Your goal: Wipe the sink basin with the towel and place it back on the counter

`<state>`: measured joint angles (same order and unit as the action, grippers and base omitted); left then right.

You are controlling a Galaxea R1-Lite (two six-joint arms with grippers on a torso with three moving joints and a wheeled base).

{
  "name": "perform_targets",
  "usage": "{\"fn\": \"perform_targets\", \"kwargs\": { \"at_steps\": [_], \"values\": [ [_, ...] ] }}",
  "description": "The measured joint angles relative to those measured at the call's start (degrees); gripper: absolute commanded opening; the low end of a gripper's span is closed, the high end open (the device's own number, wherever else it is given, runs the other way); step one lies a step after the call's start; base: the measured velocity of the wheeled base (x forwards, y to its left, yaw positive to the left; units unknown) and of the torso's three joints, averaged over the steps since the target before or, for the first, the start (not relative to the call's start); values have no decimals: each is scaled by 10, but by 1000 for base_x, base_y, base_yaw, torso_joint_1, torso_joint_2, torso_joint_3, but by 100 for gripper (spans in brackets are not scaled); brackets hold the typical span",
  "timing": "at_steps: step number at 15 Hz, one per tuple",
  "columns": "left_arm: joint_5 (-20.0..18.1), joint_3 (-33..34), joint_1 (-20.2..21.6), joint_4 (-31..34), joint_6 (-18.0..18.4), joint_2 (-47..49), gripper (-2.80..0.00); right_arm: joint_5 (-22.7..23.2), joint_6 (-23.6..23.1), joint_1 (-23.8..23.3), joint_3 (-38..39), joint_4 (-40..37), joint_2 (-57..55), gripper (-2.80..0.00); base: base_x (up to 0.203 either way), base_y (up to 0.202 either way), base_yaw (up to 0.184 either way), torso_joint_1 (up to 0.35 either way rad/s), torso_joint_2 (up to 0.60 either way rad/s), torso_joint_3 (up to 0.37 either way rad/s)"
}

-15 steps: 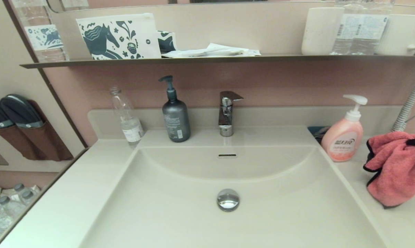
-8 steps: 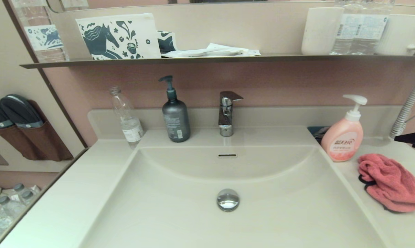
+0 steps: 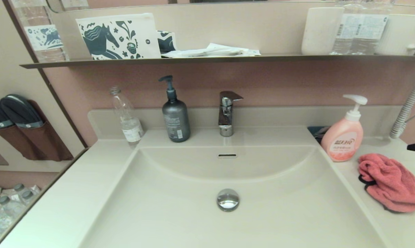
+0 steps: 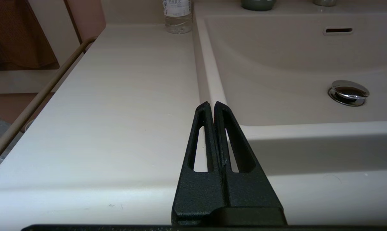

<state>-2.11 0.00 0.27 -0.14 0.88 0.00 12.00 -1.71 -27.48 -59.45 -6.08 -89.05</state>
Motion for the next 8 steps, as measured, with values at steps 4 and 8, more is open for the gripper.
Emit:
{"fn": "perform_targets", "kwargs": {
  "at_steps": [4, 8],
  "values": [
    [0, 0, 0, 0, 0, 0, -280, 16, -10, -12, 49, -4, 50, -280, 0, 0, 0, 0, 0, 0],
    [0, 0, 0, 0, 0, 0, -280, 16, -8, 21, 100, -4, 105, -280, 0, 0, 0, 0, 0, 0]
  ]
}}
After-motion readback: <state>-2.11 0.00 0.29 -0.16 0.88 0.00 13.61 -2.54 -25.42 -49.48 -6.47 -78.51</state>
